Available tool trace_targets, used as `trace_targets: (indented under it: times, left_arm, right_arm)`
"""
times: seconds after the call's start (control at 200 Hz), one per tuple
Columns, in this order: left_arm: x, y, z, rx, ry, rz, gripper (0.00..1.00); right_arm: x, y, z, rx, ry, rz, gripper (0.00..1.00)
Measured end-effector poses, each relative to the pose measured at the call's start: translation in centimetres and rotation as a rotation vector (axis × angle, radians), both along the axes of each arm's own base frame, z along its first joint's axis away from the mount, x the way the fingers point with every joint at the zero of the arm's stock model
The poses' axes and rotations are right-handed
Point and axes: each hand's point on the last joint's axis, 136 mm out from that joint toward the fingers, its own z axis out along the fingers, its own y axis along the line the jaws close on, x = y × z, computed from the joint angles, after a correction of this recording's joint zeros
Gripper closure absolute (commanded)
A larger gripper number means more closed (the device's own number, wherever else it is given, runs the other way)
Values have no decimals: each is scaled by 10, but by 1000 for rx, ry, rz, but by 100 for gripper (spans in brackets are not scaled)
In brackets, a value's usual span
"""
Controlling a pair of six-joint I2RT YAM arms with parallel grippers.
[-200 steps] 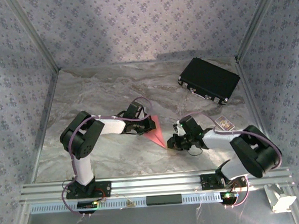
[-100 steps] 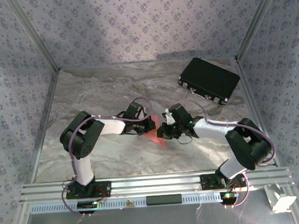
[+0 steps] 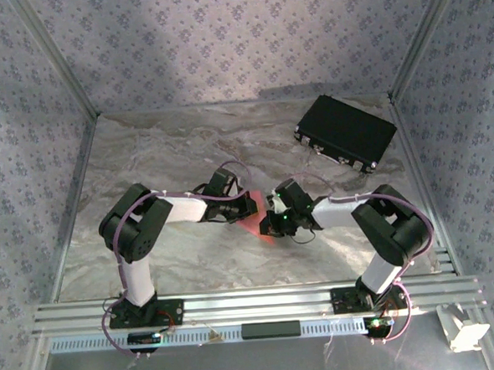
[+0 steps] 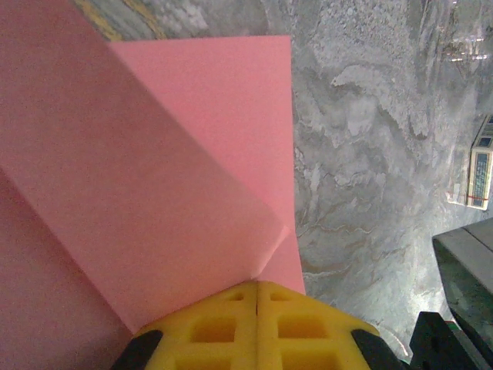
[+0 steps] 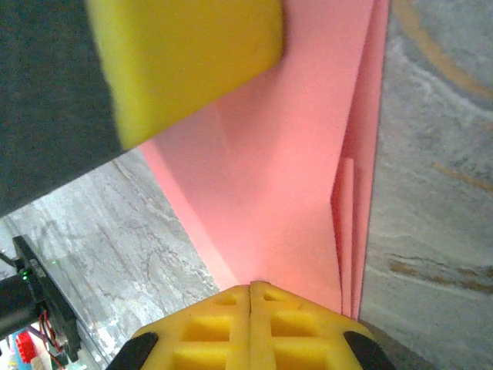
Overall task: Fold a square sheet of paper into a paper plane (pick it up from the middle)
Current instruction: Fourth fold the wing at the center of the table.
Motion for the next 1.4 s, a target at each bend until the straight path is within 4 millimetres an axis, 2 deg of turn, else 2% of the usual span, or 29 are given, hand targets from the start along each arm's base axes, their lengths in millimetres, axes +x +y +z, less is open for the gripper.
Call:
trace_targets:
  times: [0.5,0.715,0.944,1.254,1.404]
  left_arm:
    - [-1,0,0,-2,2,-2,100]
    - [-5,-1,-1,-10,15,-14,100]
    - [-6,-1,0,-14,19,-19,100]
    - [-6,-1,-1,-15,18,-19,100]
    - [-6,-1,-1,-16,16,-19,100]
  right_arm:
    - [-14,-14,0,25,-33,-12,100]
    - [-29,-27,-2,32,-46,-29,100]
    - [-37,-33,-1,45,-56,-42,100]
    - [-55,-48,-1,-13,-13,-44,100]
    - [-55,-49,13,-15,-16,-42,100]
